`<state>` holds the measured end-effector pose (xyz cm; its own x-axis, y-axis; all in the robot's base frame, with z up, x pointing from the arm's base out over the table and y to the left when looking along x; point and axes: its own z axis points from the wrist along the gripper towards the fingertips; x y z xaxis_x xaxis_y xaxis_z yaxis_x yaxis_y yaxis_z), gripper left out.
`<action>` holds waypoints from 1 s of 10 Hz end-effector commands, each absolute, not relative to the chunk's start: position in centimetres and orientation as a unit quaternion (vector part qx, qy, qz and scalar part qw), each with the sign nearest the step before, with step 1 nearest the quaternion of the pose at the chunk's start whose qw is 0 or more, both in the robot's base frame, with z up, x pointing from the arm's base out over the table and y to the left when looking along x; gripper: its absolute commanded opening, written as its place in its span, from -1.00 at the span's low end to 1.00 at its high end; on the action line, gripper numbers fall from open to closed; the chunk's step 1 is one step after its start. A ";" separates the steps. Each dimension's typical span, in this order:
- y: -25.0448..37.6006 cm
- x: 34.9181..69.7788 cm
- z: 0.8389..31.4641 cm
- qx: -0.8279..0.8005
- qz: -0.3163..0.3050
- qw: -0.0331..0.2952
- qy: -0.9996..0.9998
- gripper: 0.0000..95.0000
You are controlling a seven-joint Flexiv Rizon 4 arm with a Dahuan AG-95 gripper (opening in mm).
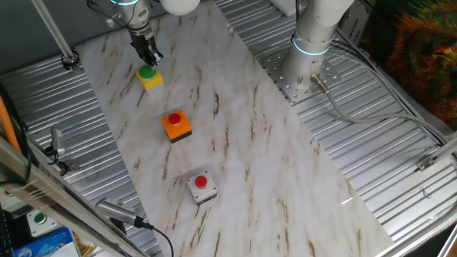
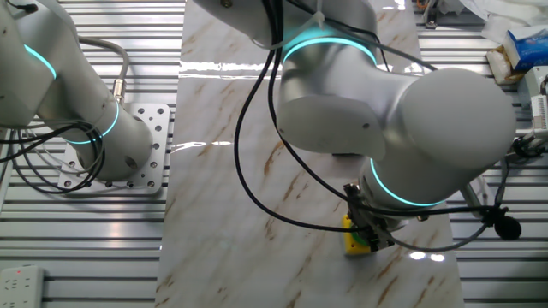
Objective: Press three buttons from left to right in sequence
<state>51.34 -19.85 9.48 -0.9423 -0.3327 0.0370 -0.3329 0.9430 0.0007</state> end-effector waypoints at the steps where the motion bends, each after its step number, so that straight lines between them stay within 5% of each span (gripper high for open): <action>1: -19.9 51.4 9.4 0.173 -0.007 0.030 -0.985 -1.00; 10: -19.9 51.4 9.4 0.163 -0.021 0.054 -0.985 -1.00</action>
<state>51.40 -19.92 9.51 -0.9412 -0.3225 0.1010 -0.3183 0.9463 0.0561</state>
